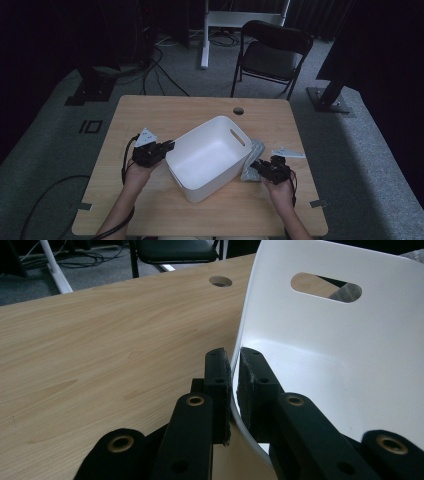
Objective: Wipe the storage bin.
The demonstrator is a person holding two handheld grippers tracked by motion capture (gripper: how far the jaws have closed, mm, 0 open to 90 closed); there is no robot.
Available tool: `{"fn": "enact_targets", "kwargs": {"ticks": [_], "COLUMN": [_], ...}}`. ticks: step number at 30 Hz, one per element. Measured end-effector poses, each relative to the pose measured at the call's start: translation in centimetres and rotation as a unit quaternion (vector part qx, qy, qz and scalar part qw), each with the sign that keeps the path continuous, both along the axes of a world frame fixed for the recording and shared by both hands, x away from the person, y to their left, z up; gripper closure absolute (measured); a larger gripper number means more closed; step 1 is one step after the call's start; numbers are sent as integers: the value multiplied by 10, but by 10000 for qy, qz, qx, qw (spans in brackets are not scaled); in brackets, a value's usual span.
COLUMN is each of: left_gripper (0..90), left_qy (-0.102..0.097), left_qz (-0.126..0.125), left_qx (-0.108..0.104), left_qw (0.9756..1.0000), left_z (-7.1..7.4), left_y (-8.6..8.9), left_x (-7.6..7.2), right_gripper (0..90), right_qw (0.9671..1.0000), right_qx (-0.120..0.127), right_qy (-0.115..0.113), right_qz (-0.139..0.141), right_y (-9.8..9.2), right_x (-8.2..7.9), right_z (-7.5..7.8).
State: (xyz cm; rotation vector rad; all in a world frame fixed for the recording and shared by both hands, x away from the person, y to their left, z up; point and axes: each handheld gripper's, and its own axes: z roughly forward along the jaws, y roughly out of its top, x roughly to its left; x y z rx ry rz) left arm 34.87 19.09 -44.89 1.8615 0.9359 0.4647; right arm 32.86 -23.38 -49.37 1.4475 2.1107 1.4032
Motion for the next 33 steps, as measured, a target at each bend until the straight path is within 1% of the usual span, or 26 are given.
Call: {"fn": "enact_targets", "kwargs": {"ticks": [6, 10, 15, 17, 22, 24, 26, 27, 29, 32, 33], "left_gripper": [834, 833, 833, 834, 833, 833, 836, 837, 838, 838, 839], "left_qy": [-6, -9, -4, 3, -4, -9, -11, -18, -30, -44, -50], "left_qz": [9, 22, 61, 86, 138, 185, 250, 254, 264, 270, 273], "left_qx": [-11, -9, -23, -65, -112, -111, -82, -25, -11, -15, -13], "left_qw": [10000, 10000, 10000, 9999, 9998, 9998, 9997, 9997, 9996, 9996, 9996], "left_z": [0, 0, 0, -1, -2, -2, -1, -1, -1, -1, -1], "left_y": [-1, -1, -1, -1, -2, -3, -4, -4, -5, -5, -5], "left_x": [0, -1, -1, -1, -2, -2, -3, -3, -3, -3, -3], "right_gripper": [764, 765, 764, 764, 764, 764, 763, 763, 763, 763, 763], "right_qw": [9999, 9996, 9986, 9982, 9982, 9982, 9986, 9990, 9995, 9999, 9996], "right_qx": [-79, -169, -278, -259, -247, -267, -195, -161, -52, 90, 187], "right_qy": [98, 198, 442, 530, 544, 539, 487, 422, 293, -48, -169], "right_qz": [-34, -53, -77, -71, -73, -58, -61, -62, -80, -99, -87], "right_y": [2, 4, 7, 8, 7, 6, 3, 1, -3, -10, -13], "right_x": [3, 5, 11, 12, 12, 11, 9, 7, 3, -10, -16], "right_z": [-7, -16, -29, -34, -33, -30, -25, -21, -10, 14, 23]}}
